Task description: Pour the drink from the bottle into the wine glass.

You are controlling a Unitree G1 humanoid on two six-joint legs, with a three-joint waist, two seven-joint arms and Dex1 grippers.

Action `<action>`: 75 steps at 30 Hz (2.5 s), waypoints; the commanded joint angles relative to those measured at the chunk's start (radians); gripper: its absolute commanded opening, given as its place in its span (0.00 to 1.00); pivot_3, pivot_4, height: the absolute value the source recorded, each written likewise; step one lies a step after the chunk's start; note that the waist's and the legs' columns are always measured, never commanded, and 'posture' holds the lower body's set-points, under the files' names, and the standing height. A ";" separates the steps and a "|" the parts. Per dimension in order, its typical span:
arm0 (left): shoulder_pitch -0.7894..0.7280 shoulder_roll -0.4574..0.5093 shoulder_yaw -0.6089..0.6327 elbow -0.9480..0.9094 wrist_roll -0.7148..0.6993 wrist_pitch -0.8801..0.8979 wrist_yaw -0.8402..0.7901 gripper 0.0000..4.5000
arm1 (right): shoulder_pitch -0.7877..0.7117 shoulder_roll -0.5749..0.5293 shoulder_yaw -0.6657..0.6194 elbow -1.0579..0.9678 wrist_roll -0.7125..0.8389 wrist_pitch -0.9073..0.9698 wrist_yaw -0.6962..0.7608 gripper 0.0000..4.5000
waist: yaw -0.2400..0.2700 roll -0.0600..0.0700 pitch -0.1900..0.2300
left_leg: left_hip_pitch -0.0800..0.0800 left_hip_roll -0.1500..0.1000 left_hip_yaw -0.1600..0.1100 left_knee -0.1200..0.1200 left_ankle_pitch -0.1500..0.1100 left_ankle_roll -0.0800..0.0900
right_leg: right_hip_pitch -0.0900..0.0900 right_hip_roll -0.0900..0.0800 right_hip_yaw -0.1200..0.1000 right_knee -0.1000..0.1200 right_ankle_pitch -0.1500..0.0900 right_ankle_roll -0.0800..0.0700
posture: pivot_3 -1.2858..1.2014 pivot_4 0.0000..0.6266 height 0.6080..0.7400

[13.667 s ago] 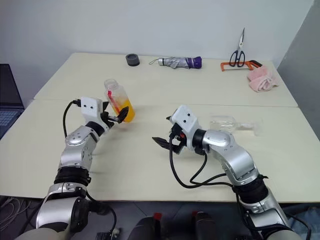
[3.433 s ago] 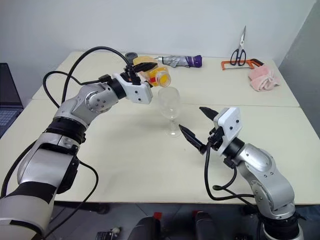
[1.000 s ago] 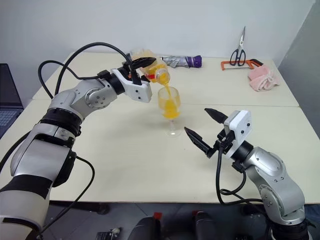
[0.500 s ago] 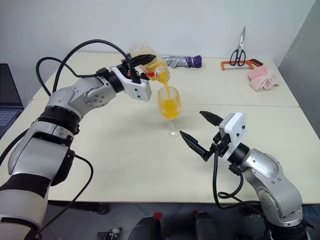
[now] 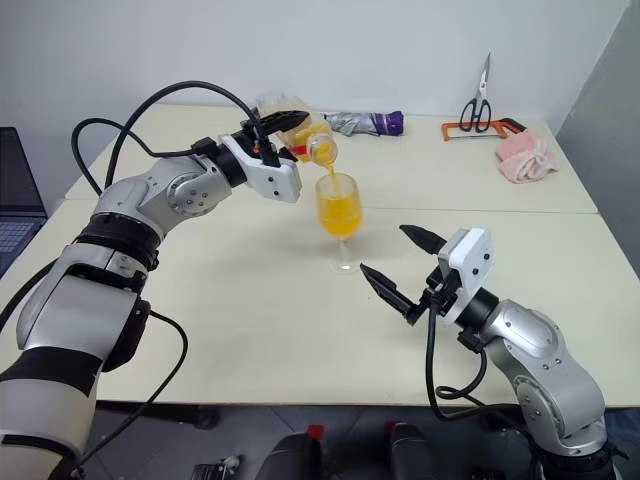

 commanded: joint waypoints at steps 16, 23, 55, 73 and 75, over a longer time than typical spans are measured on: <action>0.068 -0.103 0.193 -0.082 -0.399 0.169 -0.312 0.38 | -0.024 -0.005 -0.003 -0.035 0.016 -0.005 0.005 1.00 | -0.001 0.000 0.000 | 0.000 0.000 0.000 0.001 0.000 0.000 | 0.000 0.000 0.000 0.001 0.000 0.000 | 0.52 0.24 1.00; 0.170 -0.178 0.330 -0.271 -0.630 0.462 -0.460 0.38 | -0.065 -0.007 0.011 -0.017 0.015 0.007 0.012 1.00 | -0.002 0.000 0.000 | -0.001 0.000 -0.001 0.004 0.000 0.000 | 0.000 0.000 0.000 0.002 0.000 0.000 | 0.52 0.24 1.00; 0.694 -0.185 0.666 -0.855 -0.952 1.250 -0.338 0.38 | -0.288 -0.034 0.196 0.092 -0.043 0.207 0.080 1.00 | 0.001 0.000 -0.001 | -0.001 0.001 -0.003 0.010 0.000 0.000 | 0.001 0.000 -0.001 0.004 0.001 0.000 | 0.52 0.24 1.00; 0.796 -0.181 0.639 -0.876 -0.929 1.070 -0.394 0.99 | -0.276 -0.029 0.160 0.064 -0.034 0.211 0.085 1.00 | 0.000 0.000 -0.001 | -0.001 0.002 -0.003 0.010 0.000 0.000 | 0.001 0.000 0.000 0.004 0.001 0.000 | 0.52 0.24 1.00; 0.833 -0.187 0.647 -0.913 -0.940 1.058 -0.396 0.99 | -0.226 -0.046 0.145 0.061 -0.059 0.157 0.092 1.00 | 0.001 0.000 -0.001 | -0.001 0.002 -0.003 0.009 0.000 0.000 | 0.001 0.000 0.000 0.003 0.001 0.000 | 0.52 0.24 1.00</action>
